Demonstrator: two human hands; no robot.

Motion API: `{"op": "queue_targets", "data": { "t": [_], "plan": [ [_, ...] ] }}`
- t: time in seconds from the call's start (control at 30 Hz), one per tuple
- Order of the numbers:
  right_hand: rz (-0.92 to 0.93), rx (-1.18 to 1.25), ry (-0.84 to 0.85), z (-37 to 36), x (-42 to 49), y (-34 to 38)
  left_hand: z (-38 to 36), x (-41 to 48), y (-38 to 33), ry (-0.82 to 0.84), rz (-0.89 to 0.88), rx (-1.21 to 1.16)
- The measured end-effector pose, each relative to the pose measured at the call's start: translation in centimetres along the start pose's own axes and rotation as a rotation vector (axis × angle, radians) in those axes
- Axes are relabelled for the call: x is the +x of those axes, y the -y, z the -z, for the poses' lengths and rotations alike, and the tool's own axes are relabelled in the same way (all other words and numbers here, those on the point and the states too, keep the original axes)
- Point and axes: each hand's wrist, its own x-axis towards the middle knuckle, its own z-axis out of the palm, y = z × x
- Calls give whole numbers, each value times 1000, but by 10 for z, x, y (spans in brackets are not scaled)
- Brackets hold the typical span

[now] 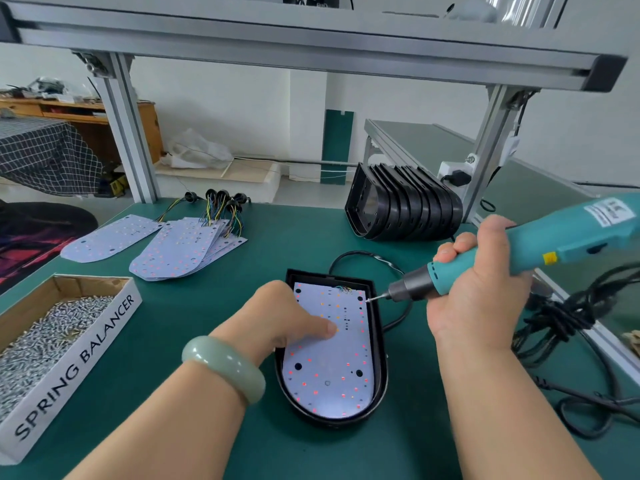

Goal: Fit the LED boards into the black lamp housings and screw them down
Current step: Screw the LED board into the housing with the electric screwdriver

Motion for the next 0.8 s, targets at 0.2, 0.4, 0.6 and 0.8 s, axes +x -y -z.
{"op": "queue_targets", "data": {
  "t": [0.2, 0.4, 0.6, 0.8],
  "plan": [
    [83, -201, 62, -8, 13, -14, 0, 8, 0, 48, -30, 20],
    [38, -314, 115, -7, 14, -29, -5, 10, 6, 9, -60, -32],
    [-3, -365, 209, -16, 16, -35, -7, 11, 8, -1, -69, -60],
    [-21, -439, 332, -31, 12, -43, -4, 12, 4, 8, -52, -1]
  ]
}}
